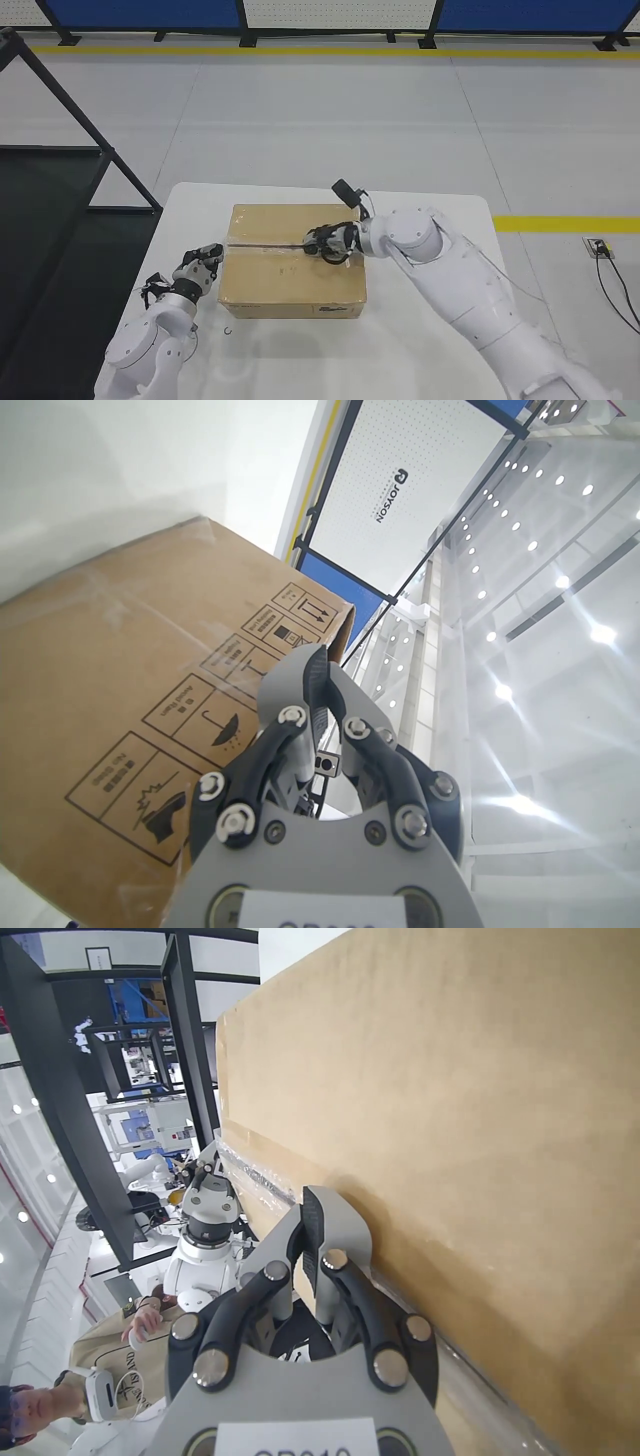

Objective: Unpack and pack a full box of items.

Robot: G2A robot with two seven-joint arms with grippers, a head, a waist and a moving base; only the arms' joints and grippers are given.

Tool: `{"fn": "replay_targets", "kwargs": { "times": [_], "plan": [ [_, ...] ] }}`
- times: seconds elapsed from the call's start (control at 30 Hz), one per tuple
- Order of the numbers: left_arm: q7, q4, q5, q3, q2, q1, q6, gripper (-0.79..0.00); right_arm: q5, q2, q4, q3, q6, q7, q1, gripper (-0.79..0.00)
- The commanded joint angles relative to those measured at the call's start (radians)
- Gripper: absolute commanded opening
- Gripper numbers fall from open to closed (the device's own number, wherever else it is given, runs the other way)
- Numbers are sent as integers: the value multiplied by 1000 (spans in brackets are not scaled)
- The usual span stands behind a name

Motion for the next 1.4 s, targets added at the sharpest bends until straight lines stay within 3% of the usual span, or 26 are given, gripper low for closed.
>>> {"fn": "replay_targets", "kwargs": {
  "times": [0.0,0.37,0.7,1.37],
  "plan": [
    [0,-1,-3,-3,0,3,-1,-785,-3,-16,17,-26,13,-12,20,-785],
    [-1,-2,-17,-10,2,8,-6,-785,30,-130,190,-153,-17,-65,125,-785],
    [9,8,-43,-19,2,13,-22,-785,82,-235,332,-210,-114,-105,182,-785],
    [29,84,-54,21,0,-30,0,-785,112,-385,546,-243,-272,-126,220,-785]
  ]
}}
